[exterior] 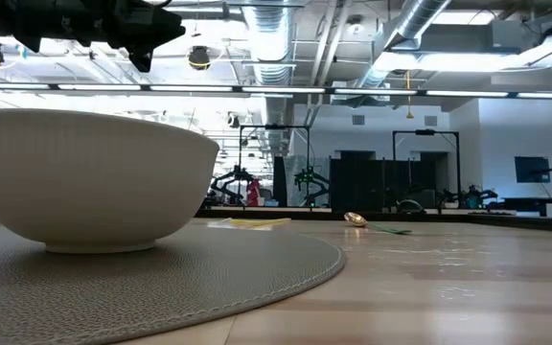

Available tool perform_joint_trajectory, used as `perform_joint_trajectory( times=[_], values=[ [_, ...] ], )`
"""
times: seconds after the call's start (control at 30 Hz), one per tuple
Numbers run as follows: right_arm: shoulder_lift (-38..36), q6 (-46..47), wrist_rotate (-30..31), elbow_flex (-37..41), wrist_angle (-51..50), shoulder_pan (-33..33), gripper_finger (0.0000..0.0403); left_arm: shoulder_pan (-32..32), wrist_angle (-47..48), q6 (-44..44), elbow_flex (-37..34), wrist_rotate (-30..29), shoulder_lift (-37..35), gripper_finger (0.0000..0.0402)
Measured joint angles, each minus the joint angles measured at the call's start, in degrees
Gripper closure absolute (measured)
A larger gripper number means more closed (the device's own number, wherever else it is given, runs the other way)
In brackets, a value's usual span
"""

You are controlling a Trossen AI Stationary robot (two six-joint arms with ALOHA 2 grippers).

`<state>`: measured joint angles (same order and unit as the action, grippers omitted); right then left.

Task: Pick & Place Utensil
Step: Put the green spoon into the gray bowl on the gray mat

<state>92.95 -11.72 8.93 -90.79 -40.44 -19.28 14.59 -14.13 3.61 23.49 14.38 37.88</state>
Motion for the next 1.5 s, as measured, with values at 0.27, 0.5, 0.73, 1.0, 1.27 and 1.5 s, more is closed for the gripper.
perform_joint_trajectory(
  times=[0.27,0.5,0.73,1.0,1.27,1.5],
  values=[
    [-8.2,13.4,4.6,14.6,0.1,4.5,0.0382,0.0,0.1,1.4,0.0,0.0,0.8,0.0309],
    [-15.8,29.4,12.5,33.9,10.5,7.3,0.0383,0.0,0.0,1.4,0.0,0.0,0.8,0.0309],
    [-15.9,43.6,18.4,41.9,11.0,10.6,0.0358,0.0,-0.1,1.4,0.0,0.0,0.8,0.0309],
    [-8.7,46.3,19.7,42.6,13.5,14.1,0.0333,0.0,-0.1,1.4,0.0,0.0,0.8,0.0309],
    [1.9,49.3,20.7,42.4,18.2,18.2,0.0314,0.0,-0.1,1.4,0.0,0.0,0.8,0.0309],
    [5.6,53.2,19.3,40.7,18.3,20.6,0.0315,0.0,0.0,1.4,0.0,0.0,0.8,0.0309]
  ],
)
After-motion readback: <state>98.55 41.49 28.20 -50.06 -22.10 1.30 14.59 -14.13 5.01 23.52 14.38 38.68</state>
